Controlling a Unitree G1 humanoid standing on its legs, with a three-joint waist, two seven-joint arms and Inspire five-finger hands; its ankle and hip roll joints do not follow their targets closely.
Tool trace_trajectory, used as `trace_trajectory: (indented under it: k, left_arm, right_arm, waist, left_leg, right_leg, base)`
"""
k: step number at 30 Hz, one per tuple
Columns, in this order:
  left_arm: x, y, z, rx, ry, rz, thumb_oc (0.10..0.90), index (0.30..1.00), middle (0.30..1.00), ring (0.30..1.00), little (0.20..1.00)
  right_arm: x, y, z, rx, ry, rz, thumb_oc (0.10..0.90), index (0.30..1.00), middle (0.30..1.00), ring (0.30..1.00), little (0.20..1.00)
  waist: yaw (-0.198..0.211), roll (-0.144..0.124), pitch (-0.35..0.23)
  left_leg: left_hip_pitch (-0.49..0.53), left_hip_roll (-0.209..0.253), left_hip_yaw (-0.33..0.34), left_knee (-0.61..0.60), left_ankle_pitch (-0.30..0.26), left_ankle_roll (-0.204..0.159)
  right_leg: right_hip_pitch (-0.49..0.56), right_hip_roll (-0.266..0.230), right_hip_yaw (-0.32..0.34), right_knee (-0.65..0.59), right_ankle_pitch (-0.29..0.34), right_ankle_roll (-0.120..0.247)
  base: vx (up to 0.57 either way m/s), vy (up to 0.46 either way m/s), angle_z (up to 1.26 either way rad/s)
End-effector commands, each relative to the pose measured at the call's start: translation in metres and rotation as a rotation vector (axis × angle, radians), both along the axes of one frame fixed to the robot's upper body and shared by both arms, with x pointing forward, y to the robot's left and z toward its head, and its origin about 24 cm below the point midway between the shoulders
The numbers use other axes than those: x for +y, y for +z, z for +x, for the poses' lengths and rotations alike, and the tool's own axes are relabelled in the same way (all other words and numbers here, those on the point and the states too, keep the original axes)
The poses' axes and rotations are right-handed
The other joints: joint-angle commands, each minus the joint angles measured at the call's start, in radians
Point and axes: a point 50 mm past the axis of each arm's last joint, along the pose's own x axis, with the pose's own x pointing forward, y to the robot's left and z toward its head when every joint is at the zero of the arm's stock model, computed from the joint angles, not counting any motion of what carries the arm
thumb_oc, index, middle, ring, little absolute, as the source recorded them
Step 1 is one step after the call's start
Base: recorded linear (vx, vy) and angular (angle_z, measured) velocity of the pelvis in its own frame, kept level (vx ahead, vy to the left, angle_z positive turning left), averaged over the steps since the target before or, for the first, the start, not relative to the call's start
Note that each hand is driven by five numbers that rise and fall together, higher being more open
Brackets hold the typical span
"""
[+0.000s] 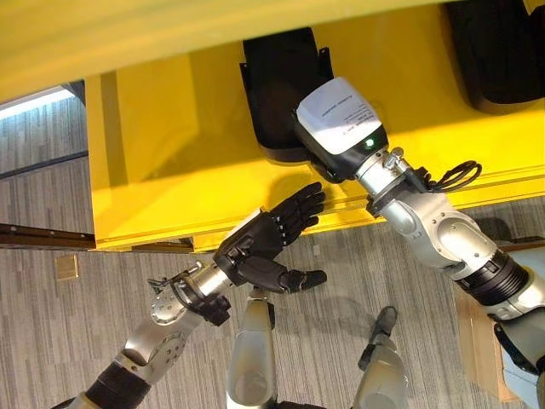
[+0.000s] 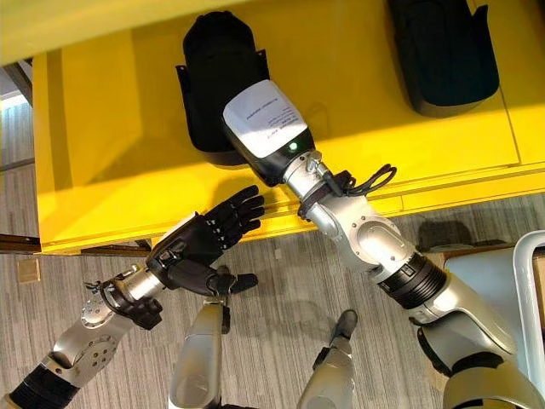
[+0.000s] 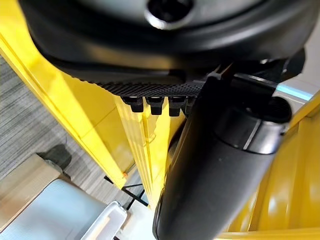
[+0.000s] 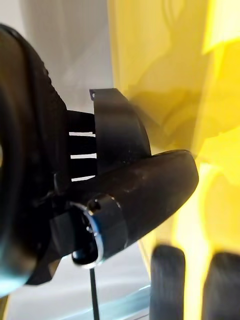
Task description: Move parts from the plastic box to the shelf.
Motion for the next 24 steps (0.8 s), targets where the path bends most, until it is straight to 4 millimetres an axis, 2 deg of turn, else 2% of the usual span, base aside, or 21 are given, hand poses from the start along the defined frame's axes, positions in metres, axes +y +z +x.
trace_trajectory:
  k: [1,8,16,24]
  left_arm:
    - [-0.005,0.045,-0.019,-0.233,-0.105,-0.044,0.900,1.000,1.000,1.000,1.000]
    - [-0.002,0.044,-0.021,-0.235,-0.129,-0.010,0.900,1.000,1.000,1.000,1.000]
    - [0.000,0.046,-0.022,-0.238,-0.140,0.002,0.900,1.000,1.000,1.000,1.000]
    - [-0.001,0.048,-0.018,-0.244,-0.148,0.009,0.900,1.000,1.000,1.000,1.000]
  right_arm:
    - [0.005,0.064,-0.014,-0.236,0.039,0.049,0.400,0.300,0.300,0.300,0.300]
    - [-0.013,0.071,0.001,-0.270,-0.034,0.060,0.400,0.300,0.300,0.300,0.300]
    - [-0.023,0.076,0.007,-0.259,-0.067,0.107,0.400,0.300,0.300,0.300,0.300]
    - [-0.016,0.071,0.011,-0.263,-0.042,0.076,0.400,0.300,0.300,0.300,0.300]
  waist:
    - [0.011,-0.041,-0.012]
    - [0.024,-0.058,-0.019]
    - [0.027,-0.061,-0.023]
    - [0.036,-0.056,-0.021]
  left_leg:
    - [-0.006,-0.065,0.053,0.080,-0.139,0.083]
    - [-0.012,-0.059,0.050,0.074,-0.135,0.080]
    - [-0.008,-0.062,0.047,0.066,-0.135,0.082]
    - [-0.014,-0.069,0.042,0.070,-0.137,0.086]
  right_leg:
    - [-0.022,0.094,0.026,0.127,-0.154,-0.122]
    - [-0.013,0.105,0.012,0.110,-0.153,-0.125]
    - [-0.014,0.105,0.009,0.103,-0.148,-0.123]
    - [-0.024,0.103,0.002,0.128,-0.162,-0.126]
  base:
    - [-0.03,-0.076,0.02]
    - [-0.02,-0.074,0.02]
    - [0.00,-0.008,0.01]
    - [0.00,0.000,0.00]
